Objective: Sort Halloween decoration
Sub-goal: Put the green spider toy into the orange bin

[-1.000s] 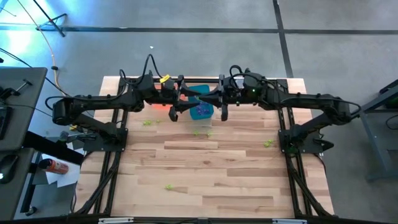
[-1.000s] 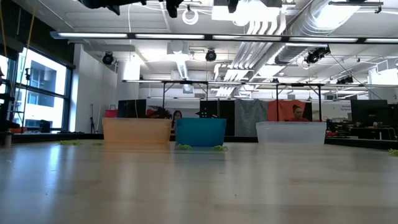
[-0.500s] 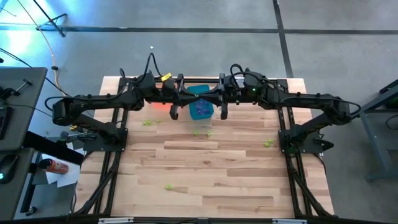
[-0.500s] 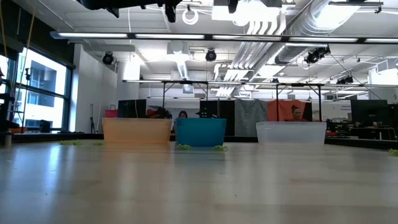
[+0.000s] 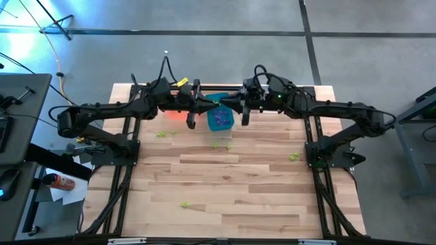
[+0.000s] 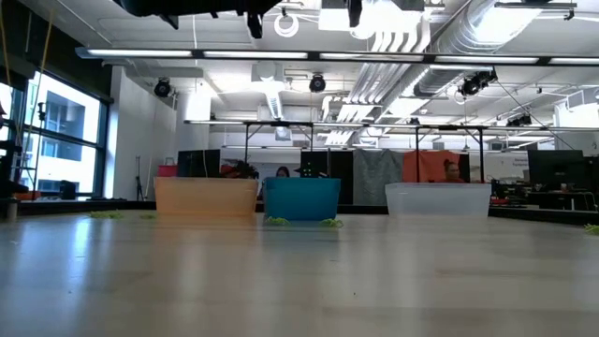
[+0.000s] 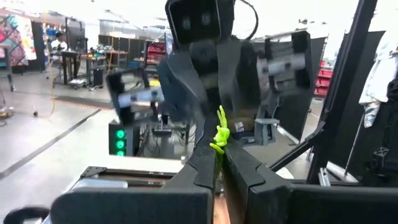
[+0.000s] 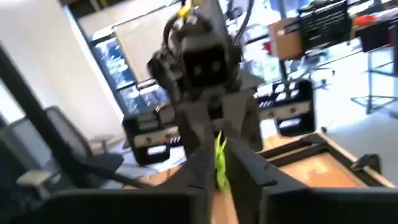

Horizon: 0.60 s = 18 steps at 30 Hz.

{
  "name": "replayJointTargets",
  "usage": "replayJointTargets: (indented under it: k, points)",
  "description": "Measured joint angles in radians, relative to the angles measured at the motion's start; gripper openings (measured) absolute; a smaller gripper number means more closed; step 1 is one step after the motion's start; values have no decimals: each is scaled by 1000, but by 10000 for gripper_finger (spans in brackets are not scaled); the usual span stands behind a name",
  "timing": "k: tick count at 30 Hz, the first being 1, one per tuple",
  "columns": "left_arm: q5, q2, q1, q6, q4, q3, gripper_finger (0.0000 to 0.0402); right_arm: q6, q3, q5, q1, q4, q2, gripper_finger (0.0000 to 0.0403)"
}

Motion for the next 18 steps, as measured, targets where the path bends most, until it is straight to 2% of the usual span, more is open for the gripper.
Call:
replayJointTargets:
  k: [6,10,14,18]
  points:
    - [2,-42,27,8,-140,0,1,-10,0,69,-4,-16,-39,158]
    - [-31,-133,71,87,-362,0,1,-53,0,71,-34,-120,-91,221]
    - [-173,-245,125,158,-656,0,0,-5,0,105,-71,-248,-136,242]
    - [-285,-313,177,211,-835,0,0,-14,0,171,-96,-322,-152,244]
